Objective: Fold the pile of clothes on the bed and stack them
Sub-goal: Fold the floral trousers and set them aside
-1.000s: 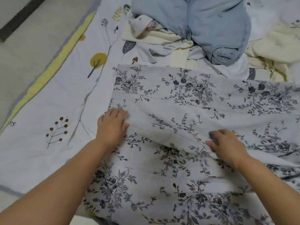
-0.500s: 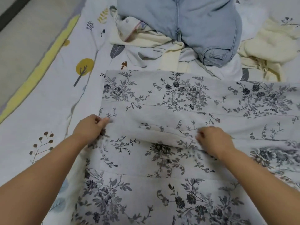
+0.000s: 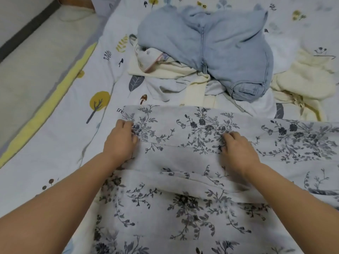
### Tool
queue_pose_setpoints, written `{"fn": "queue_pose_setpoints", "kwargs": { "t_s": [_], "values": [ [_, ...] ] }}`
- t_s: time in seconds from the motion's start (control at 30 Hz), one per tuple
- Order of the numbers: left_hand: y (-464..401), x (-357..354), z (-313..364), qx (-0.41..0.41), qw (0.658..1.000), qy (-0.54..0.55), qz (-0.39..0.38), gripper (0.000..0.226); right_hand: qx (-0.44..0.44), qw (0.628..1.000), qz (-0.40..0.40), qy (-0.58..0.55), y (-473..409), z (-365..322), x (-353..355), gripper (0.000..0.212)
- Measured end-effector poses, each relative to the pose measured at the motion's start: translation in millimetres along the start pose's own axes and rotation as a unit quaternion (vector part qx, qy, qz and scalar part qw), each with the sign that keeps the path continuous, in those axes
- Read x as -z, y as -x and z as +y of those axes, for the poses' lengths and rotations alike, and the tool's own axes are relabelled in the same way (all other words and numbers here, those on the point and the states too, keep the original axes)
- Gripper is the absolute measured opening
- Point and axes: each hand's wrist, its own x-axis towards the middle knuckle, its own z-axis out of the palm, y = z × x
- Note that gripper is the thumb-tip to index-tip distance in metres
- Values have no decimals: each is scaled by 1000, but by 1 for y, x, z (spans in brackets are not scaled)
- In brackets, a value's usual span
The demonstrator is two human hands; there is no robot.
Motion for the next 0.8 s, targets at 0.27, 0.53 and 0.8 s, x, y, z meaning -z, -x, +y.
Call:
{"fn": "queue_pose_setpoints", "kwargs": {
  "t_s": [0.27, 0.53, 0.8],
  "values": [
    [-87, -12, 16, -10, 999, -38, 10, 50, -12, 1000, 18, -6, -88, 10, 15, 45],
    [-114, -21, 5, 10, 995, -76, 65, 12, 9, 995, 99, 11, -139, 5, 4, 9],
    [-153, 12, 29, 20, 980, -16, 197, 26, -28, 974, 199, -100, -187, 0, 41, 22]
  ]
}}
